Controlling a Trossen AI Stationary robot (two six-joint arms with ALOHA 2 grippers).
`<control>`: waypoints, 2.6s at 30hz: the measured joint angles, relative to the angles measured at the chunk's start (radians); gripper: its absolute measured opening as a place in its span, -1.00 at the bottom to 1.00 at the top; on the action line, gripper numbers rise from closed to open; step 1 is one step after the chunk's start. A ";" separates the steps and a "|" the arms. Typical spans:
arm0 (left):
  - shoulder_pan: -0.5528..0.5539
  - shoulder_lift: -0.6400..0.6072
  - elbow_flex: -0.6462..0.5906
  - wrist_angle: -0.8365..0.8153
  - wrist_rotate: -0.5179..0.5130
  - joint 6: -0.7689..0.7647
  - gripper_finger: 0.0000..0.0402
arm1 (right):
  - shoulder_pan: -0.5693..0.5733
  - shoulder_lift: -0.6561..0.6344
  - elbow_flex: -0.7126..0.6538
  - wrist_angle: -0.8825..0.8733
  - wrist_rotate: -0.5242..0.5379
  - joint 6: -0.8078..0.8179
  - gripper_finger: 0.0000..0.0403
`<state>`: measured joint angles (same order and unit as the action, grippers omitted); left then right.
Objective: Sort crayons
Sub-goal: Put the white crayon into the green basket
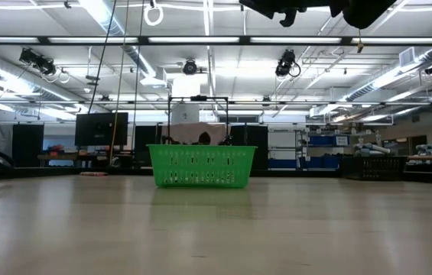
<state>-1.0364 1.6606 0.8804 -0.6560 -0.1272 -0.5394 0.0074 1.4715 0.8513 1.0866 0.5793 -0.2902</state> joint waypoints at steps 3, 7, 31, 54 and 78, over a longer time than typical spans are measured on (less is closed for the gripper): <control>0.057 -0.059 -0.006 -0.109 -0.047 0.024 -0.81 | 0.000 0.000 0.000 0.000 0.000 0.000 -0.27; 0.159 -0.169 -0.002 -0.171 -0.154 0.153 -0.82 | 0.003 0.000 0.000 0.000 0.001 0.000 -0.27; 1.068 -0.139 0.003 0.622 -0.023 0.395 -0.81 | 0.422 -0.036 0.000 0.105 0.514 -0.451 -0.27; 1.054 0.032 0.003 0.709 -0.007 0.420 -0.43 | 0.455 -0.035 0.000 0.154 0.554 -0.525 -0.27; 0.193 -0.393 0.020 -0.084 0.060 -0.067 -0.42 | 0.431 -0.035 0.000 0.146 0.491 -0.464 -0.27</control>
<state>-0.8438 1.2671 0.9005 -0.7397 -0.0673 -0.6065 0.4385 1.4361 0.8509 1.2324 1.0700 -0.7545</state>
